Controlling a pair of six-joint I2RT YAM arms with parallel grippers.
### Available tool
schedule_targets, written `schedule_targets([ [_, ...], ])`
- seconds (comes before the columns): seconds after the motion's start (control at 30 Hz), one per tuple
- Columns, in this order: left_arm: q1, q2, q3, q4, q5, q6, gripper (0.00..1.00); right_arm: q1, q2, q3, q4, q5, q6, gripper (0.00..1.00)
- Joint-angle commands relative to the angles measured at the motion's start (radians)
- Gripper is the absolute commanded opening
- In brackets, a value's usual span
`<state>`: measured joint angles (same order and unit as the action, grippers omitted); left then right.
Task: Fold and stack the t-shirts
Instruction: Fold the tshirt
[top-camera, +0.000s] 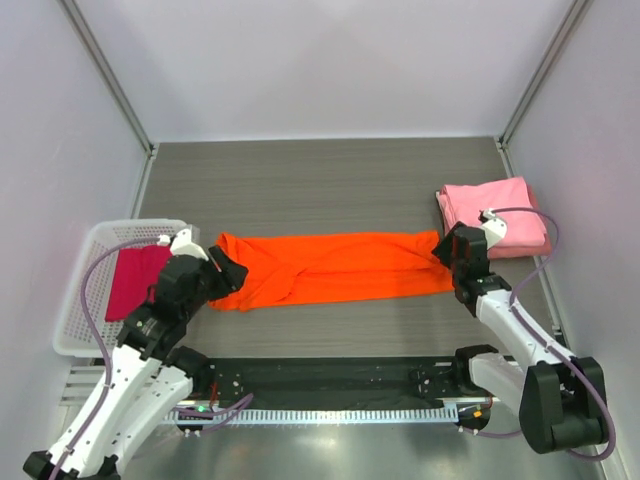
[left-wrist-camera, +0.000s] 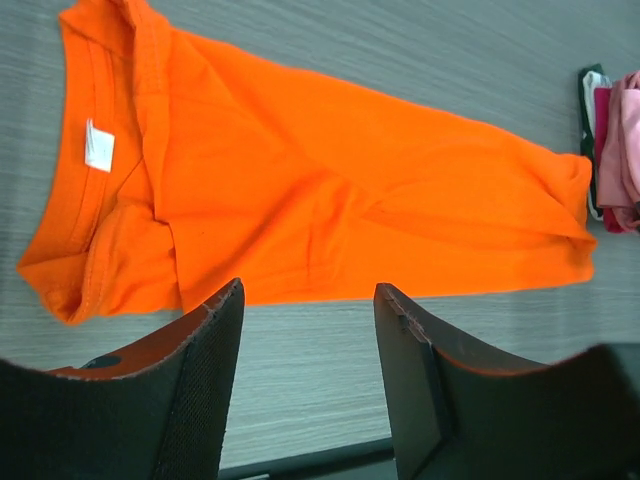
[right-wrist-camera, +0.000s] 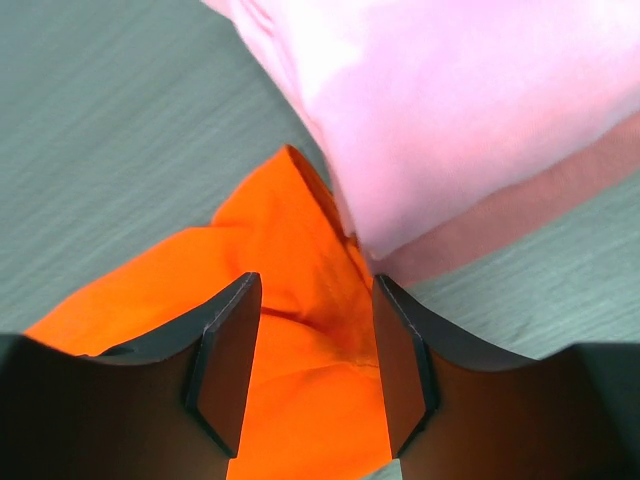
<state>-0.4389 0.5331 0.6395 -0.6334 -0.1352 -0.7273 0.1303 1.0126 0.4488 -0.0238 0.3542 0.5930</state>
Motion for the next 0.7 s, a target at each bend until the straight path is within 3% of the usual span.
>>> schedule_targets([
  [0.0,-0.004,0.060,0.040,0.009,-0.024,-0.020,0.56,0.018,-0.026,0.013,0.116,-0.047,-0.027,0.54],
  [0.17,-0.001,0.237,0.092,0.064,-0.030,-0.018,0.63,0.052,0.101,0.108,0.067,-0.116,-0.048,0.51],
  [0.23,0.009,0.325,0.112,0.104,-0.067,-0.027,0.72,0.058,0.158,0.166,0.030,-0.092,-0.055,0.48],
  [0.37,0.045,0.482,0.208,0.139,-0.115,-0.046,0.77,0.080,0.282,0.232,-0.071,-0.023,-0.053,0.45],
  [0.53,0.138,0.652,0.258,0.218,-0.052,-0.121,0.77,0.089,0.300,0.200,-0.114,0.031,-0.022,0.38],
  [0.67,0.192,0.777,0.259,0.285,-0.018,-0.176,0.76,0.089,0.285,0.154,-0.137,-0.030,0.016,0.25],
])
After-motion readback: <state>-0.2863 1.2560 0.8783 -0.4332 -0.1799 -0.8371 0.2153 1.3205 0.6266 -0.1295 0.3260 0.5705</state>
